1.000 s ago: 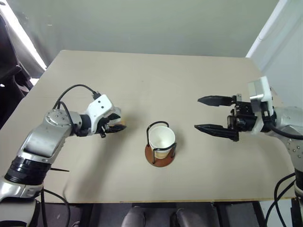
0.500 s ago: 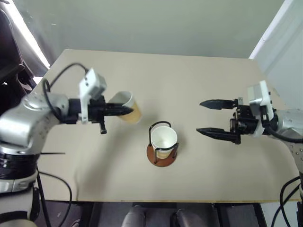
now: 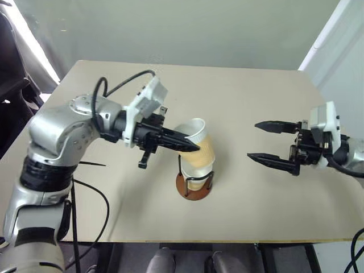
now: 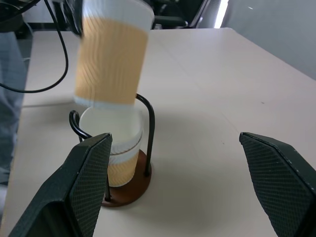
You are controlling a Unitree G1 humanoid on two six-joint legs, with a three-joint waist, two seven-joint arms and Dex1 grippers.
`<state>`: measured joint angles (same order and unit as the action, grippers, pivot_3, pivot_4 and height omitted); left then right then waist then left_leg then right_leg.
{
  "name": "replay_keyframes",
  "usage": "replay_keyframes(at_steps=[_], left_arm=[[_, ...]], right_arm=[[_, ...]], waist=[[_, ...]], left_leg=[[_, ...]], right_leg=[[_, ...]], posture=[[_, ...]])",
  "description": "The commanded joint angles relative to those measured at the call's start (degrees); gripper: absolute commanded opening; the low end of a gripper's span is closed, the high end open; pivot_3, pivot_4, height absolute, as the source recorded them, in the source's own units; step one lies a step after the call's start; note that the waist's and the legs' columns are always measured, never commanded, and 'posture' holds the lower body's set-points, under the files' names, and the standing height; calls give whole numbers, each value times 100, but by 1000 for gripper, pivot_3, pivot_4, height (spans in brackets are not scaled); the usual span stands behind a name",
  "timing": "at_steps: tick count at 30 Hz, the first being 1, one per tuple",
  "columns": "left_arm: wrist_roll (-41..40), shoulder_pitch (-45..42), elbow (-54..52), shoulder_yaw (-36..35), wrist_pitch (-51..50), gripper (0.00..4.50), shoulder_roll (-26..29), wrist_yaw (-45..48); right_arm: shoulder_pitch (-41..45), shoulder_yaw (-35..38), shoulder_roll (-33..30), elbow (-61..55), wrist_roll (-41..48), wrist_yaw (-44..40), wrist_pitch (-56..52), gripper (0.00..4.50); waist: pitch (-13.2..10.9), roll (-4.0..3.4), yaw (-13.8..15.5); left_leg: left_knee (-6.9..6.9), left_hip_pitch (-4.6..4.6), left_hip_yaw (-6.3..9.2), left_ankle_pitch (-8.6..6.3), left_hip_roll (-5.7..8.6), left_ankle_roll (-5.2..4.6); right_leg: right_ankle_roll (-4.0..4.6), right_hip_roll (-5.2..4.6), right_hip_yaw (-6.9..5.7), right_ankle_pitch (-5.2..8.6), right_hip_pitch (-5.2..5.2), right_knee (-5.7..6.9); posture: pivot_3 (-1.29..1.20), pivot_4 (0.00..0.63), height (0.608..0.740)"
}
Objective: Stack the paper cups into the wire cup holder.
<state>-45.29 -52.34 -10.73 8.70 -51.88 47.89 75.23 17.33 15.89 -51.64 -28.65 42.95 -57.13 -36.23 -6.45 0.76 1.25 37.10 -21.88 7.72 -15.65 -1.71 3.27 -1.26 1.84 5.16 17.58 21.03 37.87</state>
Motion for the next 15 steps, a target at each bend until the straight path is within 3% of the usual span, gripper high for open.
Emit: replay_keyframes(at_steps=[1,15], left_arm=[[387,-260,206,107,409,25,23,332],[1020,-164,225,475,801,25,4,937]], right_arm=[[-155,406,-65,-362,139,223,-4,4187],[-533,673,-139,-679,288,591,-63,4187]], waist=[[0,0,2],[0,0,15]], left_leg=[[0,-1,0,0,0,0],[1,-1,-1,-5,0,-8]], right_leg=[[-1,0,0,0,0,0],[-4,-1,2,2,-1,-2]], posture=[[0,150,740],[0,150,740]])
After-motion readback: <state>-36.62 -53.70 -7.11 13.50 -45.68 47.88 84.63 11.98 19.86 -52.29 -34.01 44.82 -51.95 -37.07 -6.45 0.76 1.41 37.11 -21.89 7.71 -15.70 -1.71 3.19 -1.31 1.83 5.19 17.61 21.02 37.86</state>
